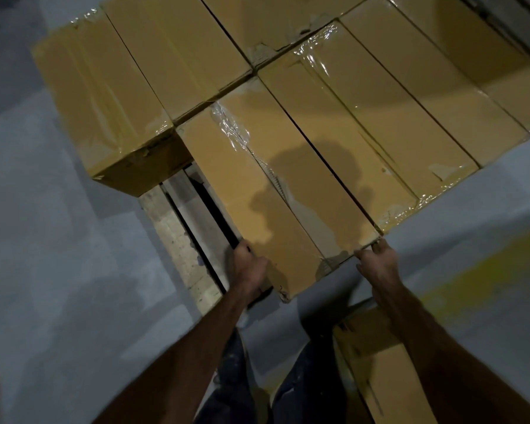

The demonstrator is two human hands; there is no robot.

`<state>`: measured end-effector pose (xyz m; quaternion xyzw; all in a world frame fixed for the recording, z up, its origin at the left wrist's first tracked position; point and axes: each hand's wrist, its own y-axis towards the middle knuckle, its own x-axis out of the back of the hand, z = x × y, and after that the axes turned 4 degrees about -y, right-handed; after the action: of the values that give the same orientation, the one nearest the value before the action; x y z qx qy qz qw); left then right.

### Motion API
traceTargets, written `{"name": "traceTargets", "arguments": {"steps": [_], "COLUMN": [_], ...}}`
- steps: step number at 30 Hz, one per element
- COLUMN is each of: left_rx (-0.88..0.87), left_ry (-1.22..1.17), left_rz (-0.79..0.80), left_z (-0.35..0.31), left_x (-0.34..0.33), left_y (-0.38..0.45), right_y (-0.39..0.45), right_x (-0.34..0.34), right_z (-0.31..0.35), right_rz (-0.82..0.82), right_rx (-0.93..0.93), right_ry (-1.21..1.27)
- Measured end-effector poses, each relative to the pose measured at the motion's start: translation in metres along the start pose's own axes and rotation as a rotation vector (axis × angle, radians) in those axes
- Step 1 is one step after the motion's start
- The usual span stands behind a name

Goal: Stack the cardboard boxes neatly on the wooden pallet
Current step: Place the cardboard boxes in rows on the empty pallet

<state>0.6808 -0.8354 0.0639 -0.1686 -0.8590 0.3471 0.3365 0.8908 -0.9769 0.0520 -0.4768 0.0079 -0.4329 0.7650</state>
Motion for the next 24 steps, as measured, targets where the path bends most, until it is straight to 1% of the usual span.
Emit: {"name": "traceTargets", "arguments": {"steps": [3,7,10,12,15,19,21,24], "left_rx": [-0.041,-0.159,-0.338,-0.483,-0.575,-0.641,-0.705,-0.744], "left_ry": [0.153,0.389,0.616,0.752,0.862,0.97,1.028,1.067], "left_rz": [0.007,0.005,0.009,0.073,0.158,0.136,0.17,0.206], "left_z": [-0.005,-0.027,-0.052,-0.07,-0.097,-0.134,-0.148,-0.163], "left_x": [0.012,0.036,0.058,0.081,0.108,0.136,0.148,0.162], "left_y": [0.002,-0.008,-0.005,0.007,0.05,0.121,0.152,0.19], "right_y": [-0.008,-0.03,-0.046,-0.058,-0.07,-0.084,-0.094,-0.106], "right_x": [-0.004,-0.015,-0.021,-0.028,-0.042,-0.079,-0.096,-0.122], "right_z": [-0.005,-0.007,-0.01,-0.009,-0.008,-0.01,-0.007,-0.002], "right_rz": [0.017,0.057,0.08,0.114,0.078,0.011,0.019,-0.041], "right_rx": [-0.014,-0.023,-0.019,0.004,0.014,0.209,0.228,0.232], "right_ry": [-0.089,-0.211,-0.285,-0.265,-0.347,-0.646,-0.705,-0.773]}}
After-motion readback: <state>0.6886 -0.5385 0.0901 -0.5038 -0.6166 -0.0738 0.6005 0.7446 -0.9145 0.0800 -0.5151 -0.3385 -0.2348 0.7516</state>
